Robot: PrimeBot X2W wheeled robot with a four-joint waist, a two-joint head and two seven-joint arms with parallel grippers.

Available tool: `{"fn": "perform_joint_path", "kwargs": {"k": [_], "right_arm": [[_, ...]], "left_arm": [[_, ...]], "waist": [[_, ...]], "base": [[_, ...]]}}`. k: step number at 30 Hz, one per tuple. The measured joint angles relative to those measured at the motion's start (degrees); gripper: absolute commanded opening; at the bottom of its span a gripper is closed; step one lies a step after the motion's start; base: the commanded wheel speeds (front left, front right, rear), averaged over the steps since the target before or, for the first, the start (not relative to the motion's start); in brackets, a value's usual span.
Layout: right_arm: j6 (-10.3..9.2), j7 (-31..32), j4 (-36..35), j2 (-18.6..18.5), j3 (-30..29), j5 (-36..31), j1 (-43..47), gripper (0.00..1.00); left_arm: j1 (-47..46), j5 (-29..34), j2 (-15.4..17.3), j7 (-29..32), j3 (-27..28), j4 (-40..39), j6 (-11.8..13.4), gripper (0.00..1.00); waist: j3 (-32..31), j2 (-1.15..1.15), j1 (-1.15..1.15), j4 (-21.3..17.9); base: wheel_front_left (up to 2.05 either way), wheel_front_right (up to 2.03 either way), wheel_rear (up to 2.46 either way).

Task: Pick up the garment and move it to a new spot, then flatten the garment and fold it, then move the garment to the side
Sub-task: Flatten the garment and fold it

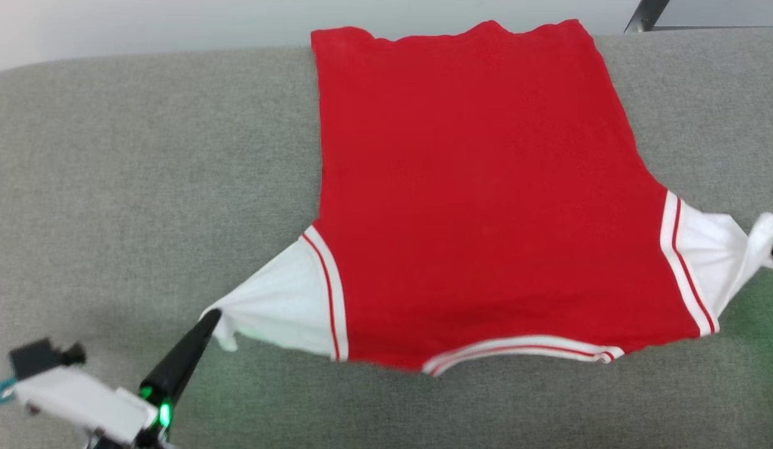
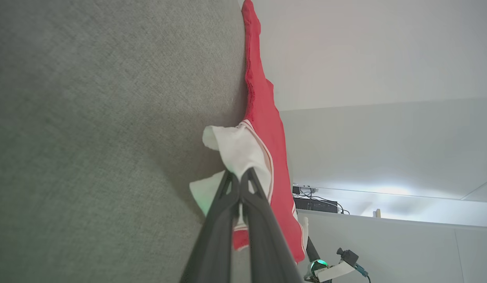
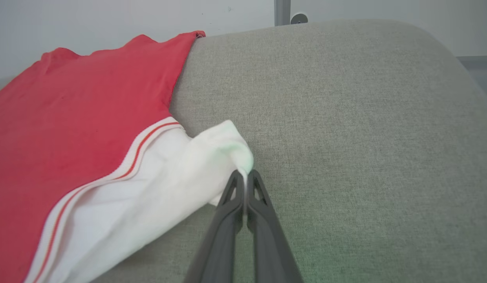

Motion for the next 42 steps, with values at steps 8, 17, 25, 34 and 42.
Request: {"fn": "perform_joint_path", "kwargs": {"k": [8,17,25,34,42], "right_arm": [[0.01,3.7,-5.6,2.5,-7.3,-2.0,7.6,0.00],[0.00,8.5,-6.9,4.2,-5.3,-9.2,10.3,0.00],[-0.01,8.6,-5.4,6.3,-2.9,-10.8,9.6,0.00],[0.07,5.3,1.2,7.2,-1.0,-13.8,6.5,0.00],[0.04,1.9,1.6,5.1,1.3,-14.5,4.8,1.00]], "left_arm": [[9.9,-0.3,-0.2,-1.7,2.5,-8.1,1.5,0.00],[7.1,6.3,-2.4,-3.4,-4.7,0.6,2.3,0.00],[4.0,16.0,-2.3,-7.7,-9.4,8.4,1.4,0.00],[-0.1,25.1,-2.7,-12.5,-14.1,14.9,1.8,0.00],[-1.4,25.6,-3.3,-13.6,-14.6,16.9,0.4,0.00]], "waist": [[0.2,0.00,0.00,0.1],[0.1,0.00,0.00,0.3],[0.8,0.00,0.00,-0.3],[1.9,0.00,0.00,0.1],[2.2,0.00,0.00,0.5]], "base": [[0.00,0.00,0.00],[0.00,0.00,0.00],[0.00,0.00,0.00],[0.00,0.00,0.00],[0.00,0.00,0.00]]}}
